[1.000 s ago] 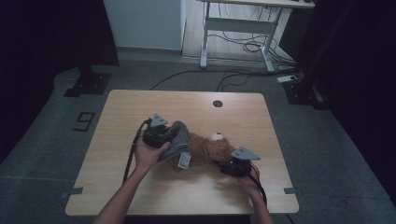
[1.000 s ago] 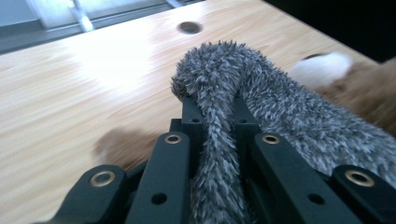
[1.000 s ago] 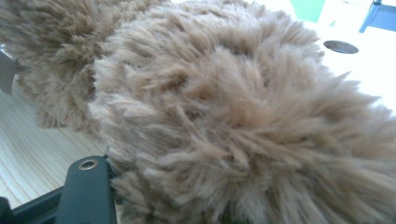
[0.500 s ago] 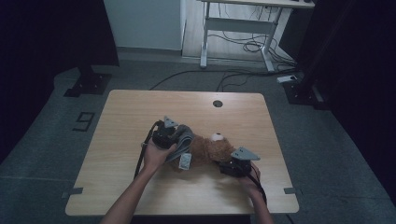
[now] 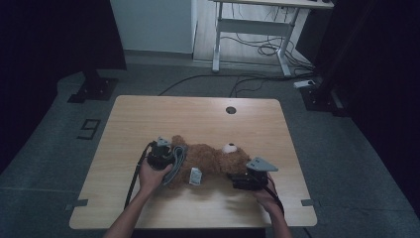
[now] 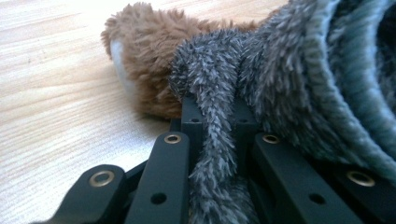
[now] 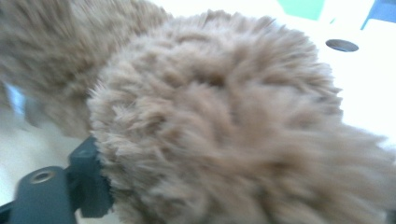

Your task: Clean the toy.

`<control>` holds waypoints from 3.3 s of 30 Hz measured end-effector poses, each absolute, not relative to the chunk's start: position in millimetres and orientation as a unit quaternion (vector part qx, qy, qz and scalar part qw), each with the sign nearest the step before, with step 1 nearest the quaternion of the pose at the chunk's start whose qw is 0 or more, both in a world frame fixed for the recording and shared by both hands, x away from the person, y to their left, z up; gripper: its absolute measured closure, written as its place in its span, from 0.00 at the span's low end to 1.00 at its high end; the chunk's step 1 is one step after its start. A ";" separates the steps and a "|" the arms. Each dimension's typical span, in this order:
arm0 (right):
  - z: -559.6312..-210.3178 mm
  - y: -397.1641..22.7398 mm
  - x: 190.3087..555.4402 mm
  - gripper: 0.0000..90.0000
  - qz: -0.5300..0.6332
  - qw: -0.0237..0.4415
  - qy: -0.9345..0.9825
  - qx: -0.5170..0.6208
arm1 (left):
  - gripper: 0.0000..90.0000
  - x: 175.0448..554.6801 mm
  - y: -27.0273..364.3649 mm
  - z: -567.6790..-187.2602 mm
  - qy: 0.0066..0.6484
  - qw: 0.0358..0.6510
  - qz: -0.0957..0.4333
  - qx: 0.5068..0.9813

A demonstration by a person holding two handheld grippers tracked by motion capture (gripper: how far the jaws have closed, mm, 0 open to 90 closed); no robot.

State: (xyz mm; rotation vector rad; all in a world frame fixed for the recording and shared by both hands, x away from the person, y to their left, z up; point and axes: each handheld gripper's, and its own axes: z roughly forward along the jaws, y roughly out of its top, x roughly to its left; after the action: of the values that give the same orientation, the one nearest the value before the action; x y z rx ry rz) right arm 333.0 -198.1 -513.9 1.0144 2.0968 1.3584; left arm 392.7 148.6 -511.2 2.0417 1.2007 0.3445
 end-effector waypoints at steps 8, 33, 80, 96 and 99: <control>-481.2 -221.6 324.3 0.12 0.543 0.193 0.726 0.375 | 0.89 381.5 150.5 -520.8 0.464 0.369 0.135 0.794; -513.3 -221.2 319.3 0.19 0.459 0.126 0.785 0.397 | 0.88 362.7 149.3 -528.1 0.455 0.381 0.066 0.802; -533.3 -207.3 351.4 0.31 0.508 0.215 0.742 0.381 | 0.88 385.1 8.1 -458.0 0.325 0.404 0.192 0.833; -533.4 -204.9 348.3 0.31 0.503 0.211 0.737 0.400 | 0.89 374.6 82.9 -460.9 0.371 0.418 0.231 0.797; -533.0 -204.8 348.0 0.31 0.502 0.209 0.737 0.403 | 0.89 372.5 105.8 -464.5 0.392 0.417 0.230 0.787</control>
State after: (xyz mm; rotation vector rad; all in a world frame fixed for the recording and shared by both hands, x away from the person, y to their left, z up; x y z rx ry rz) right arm 348.0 -204.8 -533.0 1.1199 2.0497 1.3954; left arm 372.5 105.8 -464.5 1.9751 0.9840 0.5763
